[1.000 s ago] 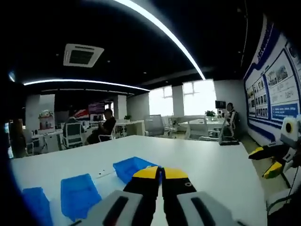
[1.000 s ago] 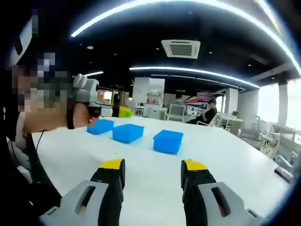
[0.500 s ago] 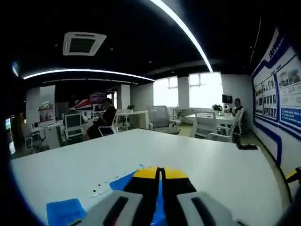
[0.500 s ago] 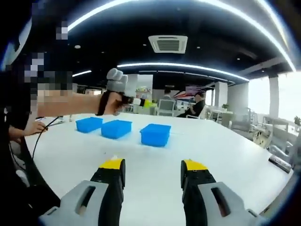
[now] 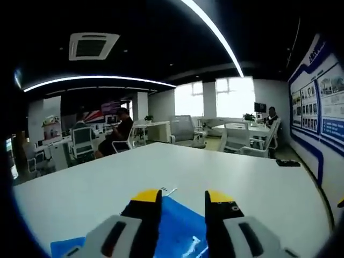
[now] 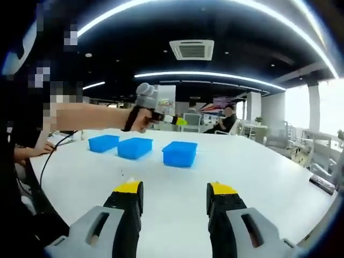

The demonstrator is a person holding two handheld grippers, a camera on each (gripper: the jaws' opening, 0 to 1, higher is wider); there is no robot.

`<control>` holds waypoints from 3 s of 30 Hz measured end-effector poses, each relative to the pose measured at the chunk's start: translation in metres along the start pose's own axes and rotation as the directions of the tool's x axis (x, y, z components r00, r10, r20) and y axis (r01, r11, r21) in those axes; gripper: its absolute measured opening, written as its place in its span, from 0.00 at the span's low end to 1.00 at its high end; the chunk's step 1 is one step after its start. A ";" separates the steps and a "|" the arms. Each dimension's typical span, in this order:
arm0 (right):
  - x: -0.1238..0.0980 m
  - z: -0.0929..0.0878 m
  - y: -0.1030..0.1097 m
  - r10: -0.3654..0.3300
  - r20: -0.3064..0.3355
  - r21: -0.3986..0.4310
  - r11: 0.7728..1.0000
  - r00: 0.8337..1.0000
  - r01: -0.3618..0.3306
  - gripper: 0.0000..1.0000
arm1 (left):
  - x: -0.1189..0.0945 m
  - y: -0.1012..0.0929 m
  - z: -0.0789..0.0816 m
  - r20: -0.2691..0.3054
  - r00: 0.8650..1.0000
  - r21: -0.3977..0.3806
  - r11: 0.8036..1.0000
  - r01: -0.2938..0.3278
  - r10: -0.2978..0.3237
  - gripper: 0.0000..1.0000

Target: Pick up the resistors one by one and place each resistor into its matching bin, sorting the parts by color and model until every resistor is separated into the correct bin for its type

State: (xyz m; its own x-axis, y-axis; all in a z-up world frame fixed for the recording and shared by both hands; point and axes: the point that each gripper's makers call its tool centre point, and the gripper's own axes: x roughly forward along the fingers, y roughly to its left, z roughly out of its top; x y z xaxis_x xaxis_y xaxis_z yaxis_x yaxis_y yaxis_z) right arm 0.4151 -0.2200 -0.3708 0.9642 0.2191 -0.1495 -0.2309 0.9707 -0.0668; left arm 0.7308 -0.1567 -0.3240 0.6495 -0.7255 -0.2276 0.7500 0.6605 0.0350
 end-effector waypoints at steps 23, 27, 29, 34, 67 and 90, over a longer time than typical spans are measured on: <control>0.016 0.023 0.069 0.300 0.054 -0.050 0.953 0.952 -0.298 0.49 | -0.251 -0.032 -0.062 0.141 0.990 -0.030 1.000 0.005 0.000 0.33; 0.016 0.031 0.077 0.333 0.063 -0.063 0.942 0.941 -0.330 0.49 | -0.295 -0.047 -0.078 0.152 0.988 0.002 1.000 0.024 -0.024 0.34; 0.016 0.033 0.081 0.348 0.062 -0.073 0.936 0.935 -0.343 0.49 | -0.313 -0.053 -0.085 0.157 0.987 -0.007 0.999 0.037 -0.035 0.36; 0.016 0.031 0.090 0.380 0.035 -0.101 0.921 0.924 -0.375 0.49 | -0.349 -0.060 -0.105 0.138 0.990 -0.005 1.000 0.017 -0.016 0.37; 0.014 -0.013 0.094 0.422 -0.116 -0.140 0.889 0.899 -0.436 0.50 | -0.268 -0.073 -0.143 -0.382 0.899 0.089 0.960 0.265 -0.213 0.40; -0.001 -0.039 0.065 0.360 -0.131 -0.086 0.924 0.924 -0.373 0.50 | -0.186 -0.060 -0.187 -0.710 0.651 0.078 0.890 0.449 -0.267 0.33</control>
State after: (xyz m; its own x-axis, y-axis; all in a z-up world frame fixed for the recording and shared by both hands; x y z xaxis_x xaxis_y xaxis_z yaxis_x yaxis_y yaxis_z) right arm 0.3944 -0.1611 -0.4135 0.7902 0.5389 -0.2918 -0.5838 0.8068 -0.0910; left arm 0.5416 -0.0247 -0.4659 0.1342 -0.5115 -0.8487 0.9691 0.2468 0.0044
